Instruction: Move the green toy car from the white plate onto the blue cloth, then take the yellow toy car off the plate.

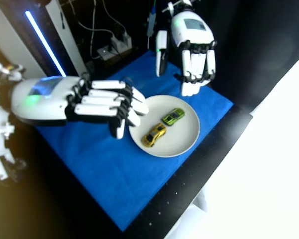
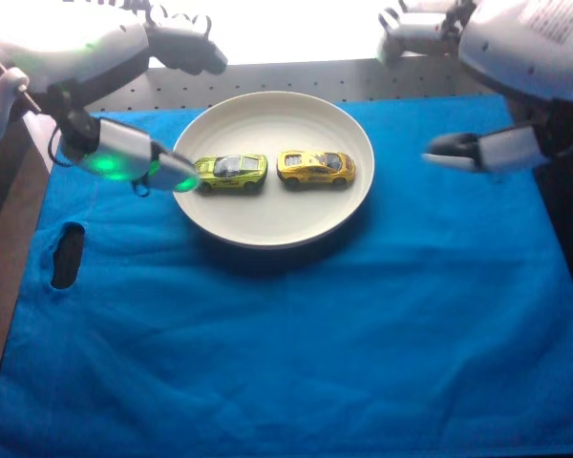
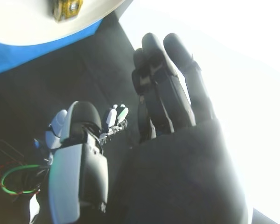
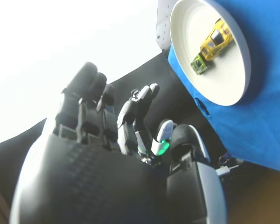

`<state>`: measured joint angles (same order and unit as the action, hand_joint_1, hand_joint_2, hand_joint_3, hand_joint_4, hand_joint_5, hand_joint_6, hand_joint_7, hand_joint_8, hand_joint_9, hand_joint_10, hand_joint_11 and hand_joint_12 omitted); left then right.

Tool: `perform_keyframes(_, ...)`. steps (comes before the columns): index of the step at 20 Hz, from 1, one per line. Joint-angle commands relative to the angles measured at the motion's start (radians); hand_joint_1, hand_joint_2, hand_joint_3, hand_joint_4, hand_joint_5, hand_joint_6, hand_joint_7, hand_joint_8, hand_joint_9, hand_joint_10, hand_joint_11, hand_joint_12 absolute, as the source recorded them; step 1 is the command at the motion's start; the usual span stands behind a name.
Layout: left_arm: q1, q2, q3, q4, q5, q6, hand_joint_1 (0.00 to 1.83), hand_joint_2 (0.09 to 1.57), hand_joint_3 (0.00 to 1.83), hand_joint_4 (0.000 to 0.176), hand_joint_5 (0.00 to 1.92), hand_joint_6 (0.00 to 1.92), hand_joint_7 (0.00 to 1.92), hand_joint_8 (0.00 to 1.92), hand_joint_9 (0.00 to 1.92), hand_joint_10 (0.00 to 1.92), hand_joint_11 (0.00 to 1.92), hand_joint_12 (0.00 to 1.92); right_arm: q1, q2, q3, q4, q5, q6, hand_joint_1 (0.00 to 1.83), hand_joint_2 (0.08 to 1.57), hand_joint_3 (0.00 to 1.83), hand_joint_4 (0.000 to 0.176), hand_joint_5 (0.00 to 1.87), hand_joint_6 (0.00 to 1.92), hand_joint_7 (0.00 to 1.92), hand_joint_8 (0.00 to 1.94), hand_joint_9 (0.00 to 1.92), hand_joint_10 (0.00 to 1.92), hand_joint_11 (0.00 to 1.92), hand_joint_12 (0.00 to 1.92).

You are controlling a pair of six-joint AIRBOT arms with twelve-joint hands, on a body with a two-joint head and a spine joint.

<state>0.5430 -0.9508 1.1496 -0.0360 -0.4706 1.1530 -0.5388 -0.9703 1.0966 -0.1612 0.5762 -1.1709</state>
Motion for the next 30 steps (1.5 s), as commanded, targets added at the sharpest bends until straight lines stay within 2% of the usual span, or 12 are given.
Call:
perform_keyframes(1, -0.015, -0.001, -0.003, -0.020, -0.111, 0.022, 0.84, 0.95, 0.01, 0.059, 0.39, 0.08, 0.35, 0.03, 0.20, 0.26, 0.00, 1.05, 0.017, 0.001, 0.002, 0.015, 0.110, -0.009, 1.11, 0.81, 0.16, 0.000, 0.43, 0.80, 0.44, 0.90, 0.30, 1.18, 0.08, 1.72)
perform_keyframes(2, -0.015, -0.002, -0.003, -0.025, -0.111, 0.029, 0.90, 0.95, 0.00, 0.093, 0.37, 0.04, 0.36, 0.02, 0.26, 0.26, 0.00, 1.18, 0.017, 0.001, 0.001, 0.016, 0.109, -0.012, 1.26, 0.86, 0.09, 0.000, 0.41, 0.72, 0.41, 0.79, 0.25, 1.10, 0.01, 1.71)
perform_keyframes(3, -0.015, -0.002, -0.002, -0.026, -0.111, 0.029, 0.90, 0.95, 0.00, 0.093, 0.37, 0.04, 0.36, 0.02, 0.26, 0.26, 0.00, 1.18, 0.017, 0.001, 0.001, 0.017, 0.109, -0.012, 1.26, 0.86, 0.09, 0.000, 0.41, 0.72, 0.41, 0.79, 0.25, 1.10, 0.01, 1.71)
perform_keyframes(5, -0.018, -0.004, 0.005, -0.034, -0.111, 0.029, 0.89, 0.97, 0.00, 0.063, 0.42, 0.01, 0.48, 0.02, 0.27, 0.57, 0.00, 1.39, 0.017, 0.001, 0.002, 0.028, 0.109, -0.012, 1.18, 0.88, 0.05, 0.000, 0.42, 0.64, 0.46, 0.73, 0.30, 1.10, 0.14, 1.70)
perform_keyframes(6, -0.021, -0.008, 0.008, -0.036, -0.107, 0.029, 0.87, 0.98, 0.00, 0.046, 0.46, 0.02, 0.54, 0.04, 0.23, 0.75, 0.00, 1.43, 0.017, 0.001, 0.004, 0.033, 0.110, -0.012, 1.19, 0.88, 0.04, 0.000, 0.46, 0.63, 0.49, 0.82, 0.32, 1.19, 0.19, 1.75)
perform_keyframes(7, -0.035, -0.019, 0.019, -0.036, -0.091, 0.029, 0.86, 0.97, 0.00, 0.040, 0.48, 0.02, 0.54, 0.04, 0.22, 0.79, 0.00, 1.41, 0.017, 0.001, 0.004, 0.036, 0.110, -0.012, 1.16, 0.90, 0.03, 0.000, 0.48, 0.63, 0.47, 0.91, 0.31, 1.28, 0.21, 1.80)
perform_keyframes(9, -0.057, -0.044, 0.042, -0.031, -0.062, 0.029, 0.87, 0.95, 0.00, 0.037, 0.49, 0.02, 0.60, 0.04, 0.29, 0.70, 0.00, 1.36, 0.017, 0.001, 0.004, 0.039, 0.110, -0.012, 1.23, 0.92, 0.03, 0.000, 0.46, 0.61, 0.44, 0.89, 0.32, 1.27, 0.19, 1.80)
perform_keyframes(10, -0.065, -0.060, 0.056, -0.029, -0.045, 0.029, 0.87, 0.95, 0.00, 0.018, 0.51, 0.02, 0.64, 0.04, 0.36, 0.64, 0.00, 1.37, 0.017, 0.001, 0.004, 0.041, 0.111, -0.012, 1.21, 0.94, 0.03, 0.000, 0.46, 0.61, 0.46, 0.89, 0.39, 1.30, 0.31, 1.79)
perform_keyframes(13, -0.086, -0.109, 0.102, -0.017, 0.006, 0.030, 0.81, 0.92, 0.00, 0.000, 0.60, 0.03, 0.69, 0.04, 0.42, 0.65, 0.00, 1.51, 0.017, 0.001, 0.004, 0.041, 0.114, -0.012, 1.19, 0.97, 0.02, 0.000, 0.41, 0.72, 0.45, 0.94, 0.38, 1.34, 0.33, 1.79)
perform_keyframes(19, -0.121, -0.161, 0.148, 0.023, 0.090, 0.030, 0.89, 0.87, 0.00, 0.000, 0.77, 0.06, 0.82, 0.07, 0.49, 0.77, 0.13, 1.60, 0.017, 0.001, 0.004, 0.041, 0.118, -0.012, 1.33, 0.96, 0.01, 0.000, 0.34, 0.87, 0.38, 1.05, 0.33, 1.39, 0.22, 1.82)
perform_keyframes(26, -0.123, -0.221, 0.207, 0.027, 0.163, 0.031, 0.93, 0.89, 0.00, 0.000, 0.74, 0.04, 0.83, 0.06, 0.57, 0.80, 0.30, 1.53, 0.017, 0.001, 0.004, 0.041, 0.119, -0.012, 1.32, 0.98, 0.02, 0.000, 0.29, 0.95, 0.34, 1.02, 0.33, 1.31, 0.20, 1.82)
perform_keyframes(30, -0.123, -0.245, 0.234, 0.031, 0.195, 0.031, 0.95, 0.93, 0.01, 0.000, 0.72, 0.02, 0.79, 0.04, 0.51, 0.77, 0.25, 1.50, 0.017, 0.001, 0.004, 0.041, 0.120, -0.012, 1.31, 0.96, 0.01, 0.000, 0.32, 0.96, 0.38, 1.03, 0.36, 1.31, 0.23, 1.80)
